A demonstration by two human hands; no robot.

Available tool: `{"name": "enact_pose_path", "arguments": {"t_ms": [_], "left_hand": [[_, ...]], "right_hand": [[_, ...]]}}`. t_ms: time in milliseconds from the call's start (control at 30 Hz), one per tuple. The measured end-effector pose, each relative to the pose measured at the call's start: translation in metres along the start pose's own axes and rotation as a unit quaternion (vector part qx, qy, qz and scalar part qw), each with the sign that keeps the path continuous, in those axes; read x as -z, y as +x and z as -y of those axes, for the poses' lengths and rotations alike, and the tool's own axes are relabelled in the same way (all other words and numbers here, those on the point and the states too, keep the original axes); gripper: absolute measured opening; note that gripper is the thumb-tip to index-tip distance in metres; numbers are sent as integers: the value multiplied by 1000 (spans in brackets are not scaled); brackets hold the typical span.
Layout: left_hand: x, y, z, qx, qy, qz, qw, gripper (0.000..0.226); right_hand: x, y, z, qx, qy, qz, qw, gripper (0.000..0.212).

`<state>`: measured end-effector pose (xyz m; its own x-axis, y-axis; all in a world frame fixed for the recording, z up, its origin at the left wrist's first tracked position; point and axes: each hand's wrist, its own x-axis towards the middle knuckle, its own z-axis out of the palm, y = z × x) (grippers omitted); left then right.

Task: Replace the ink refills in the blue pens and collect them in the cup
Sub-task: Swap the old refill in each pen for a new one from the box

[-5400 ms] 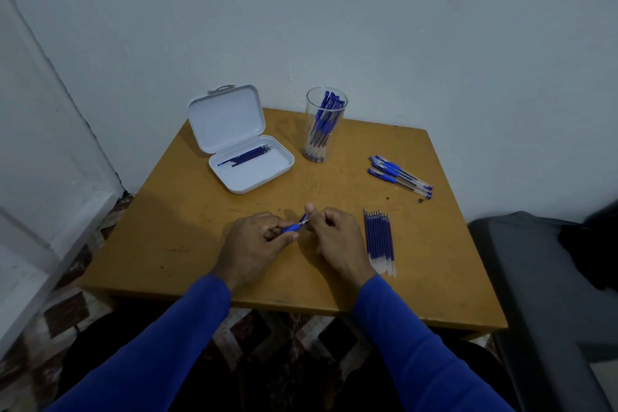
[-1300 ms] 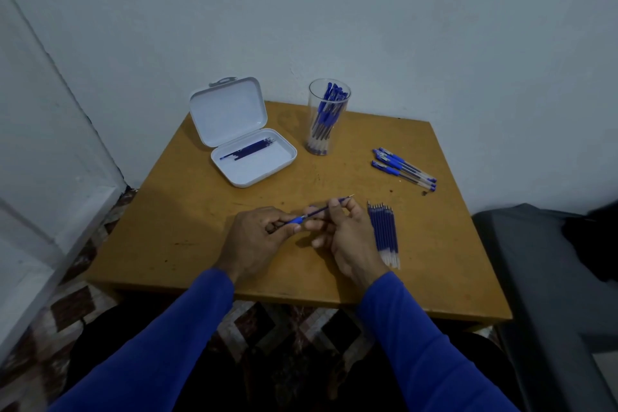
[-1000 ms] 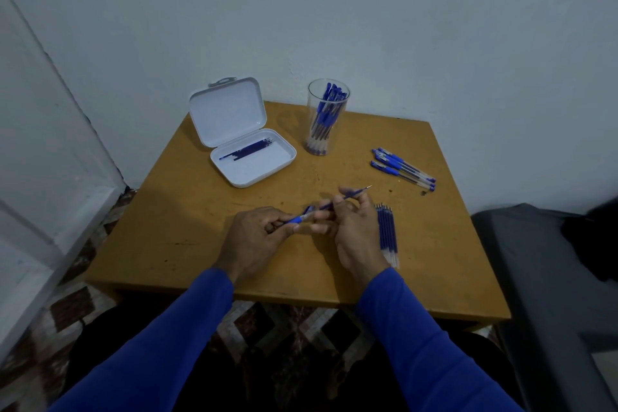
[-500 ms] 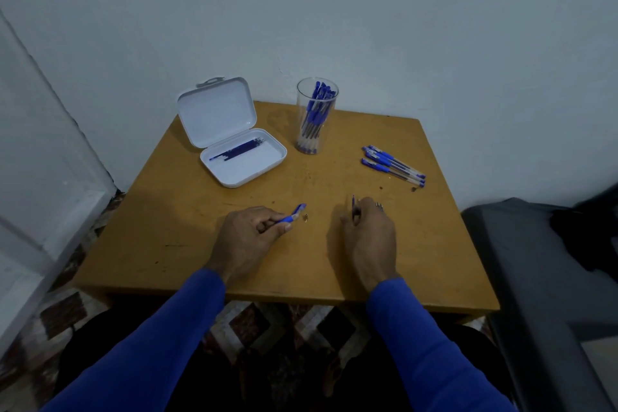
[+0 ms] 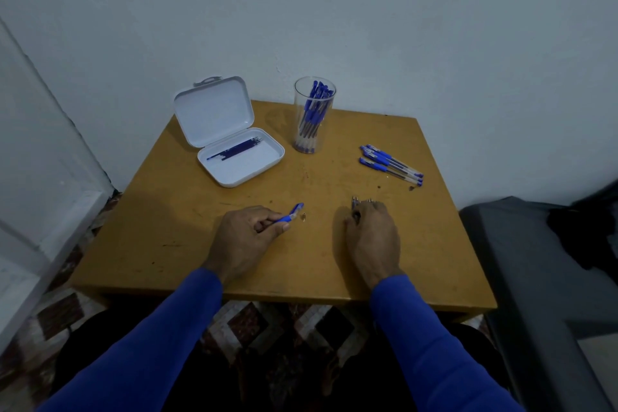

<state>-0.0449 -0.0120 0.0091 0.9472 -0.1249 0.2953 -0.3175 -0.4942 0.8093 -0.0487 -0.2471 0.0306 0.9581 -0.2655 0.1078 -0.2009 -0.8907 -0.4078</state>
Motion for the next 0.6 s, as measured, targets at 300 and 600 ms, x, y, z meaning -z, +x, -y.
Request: {"name": "enact_pose_path", "arguments": {"t_ms": [300, 600], "left_hand": [[-1, 1, 1, -2, -2, -1, 1000, 17], [-1, 1, 0, 2, 0, -2, 1000, 17]], "right_hand": [[-2, 3, -5, 2, -10, 8, 1000, 25], [-2, 1, -5, 5, 4, -6, 1000, 24]]}}
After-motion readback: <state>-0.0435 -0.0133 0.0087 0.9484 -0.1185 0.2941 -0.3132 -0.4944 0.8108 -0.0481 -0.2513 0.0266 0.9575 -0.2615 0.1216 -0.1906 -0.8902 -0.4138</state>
